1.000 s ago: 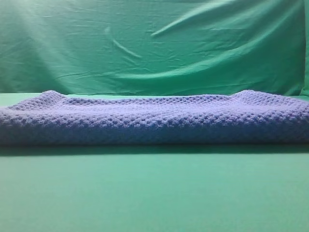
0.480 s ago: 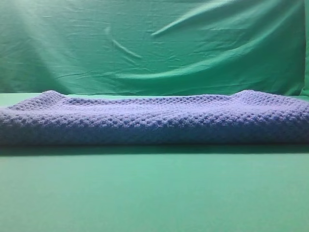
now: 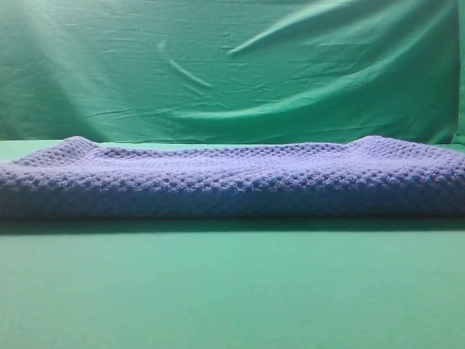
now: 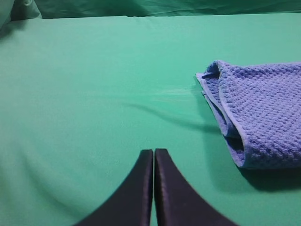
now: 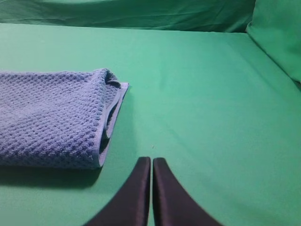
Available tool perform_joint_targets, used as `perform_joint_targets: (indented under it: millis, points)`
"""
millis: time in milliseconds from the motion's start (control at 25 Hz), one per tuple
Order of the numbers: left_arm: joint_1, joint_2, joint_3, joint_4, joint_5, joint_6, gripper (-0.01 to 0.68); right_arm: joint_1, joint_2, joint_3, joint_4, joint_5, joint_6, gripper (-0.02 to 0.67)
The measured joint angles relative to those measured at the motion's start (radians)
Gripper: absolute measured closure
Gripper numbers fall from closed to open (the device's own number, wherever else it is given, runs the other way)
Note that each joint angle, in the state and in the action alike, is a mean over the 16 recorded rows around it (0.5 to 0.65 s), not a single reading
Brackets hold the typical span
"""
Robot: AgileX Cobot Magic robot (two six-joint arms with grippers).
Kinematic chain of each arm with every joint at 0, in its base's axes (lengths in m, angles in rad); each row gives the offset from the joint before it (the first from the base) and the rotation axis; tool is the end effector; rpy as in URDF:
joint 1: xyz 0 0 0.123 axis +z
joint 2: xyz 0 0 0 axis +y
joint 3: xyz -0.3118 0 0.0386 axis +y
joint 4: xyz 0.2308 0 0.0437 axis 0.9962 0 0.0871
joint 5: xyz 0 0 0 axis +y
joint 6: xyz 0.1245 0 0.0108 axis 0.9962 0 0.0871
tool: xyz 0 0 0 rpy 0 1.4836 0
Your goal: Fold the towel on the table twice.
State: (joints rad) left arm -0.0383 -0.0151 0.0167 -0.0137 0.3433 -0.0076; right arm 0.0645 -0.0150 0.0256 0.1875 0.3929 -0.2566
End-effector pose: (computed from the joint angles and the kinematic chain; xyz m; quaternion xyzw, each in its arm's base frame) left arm 0.0393 -0.0021 0.1683 0.0085 0.7920 -0.0198 0.6101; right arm 0.0369 0.0113 0.1601 -0.0805 0.8036 0.0234 0.5893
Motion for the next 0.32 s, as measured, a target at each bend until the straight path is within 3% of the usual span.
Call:
perform_joint_targets:
  millis: [320]
  points:
    - [0.0, 0.0, 0.0, 0.0, 0.0, 0.0, 0.673, 0.0, 0.0, 0.0, 0.0, 0.001, -0.003, 0.649]
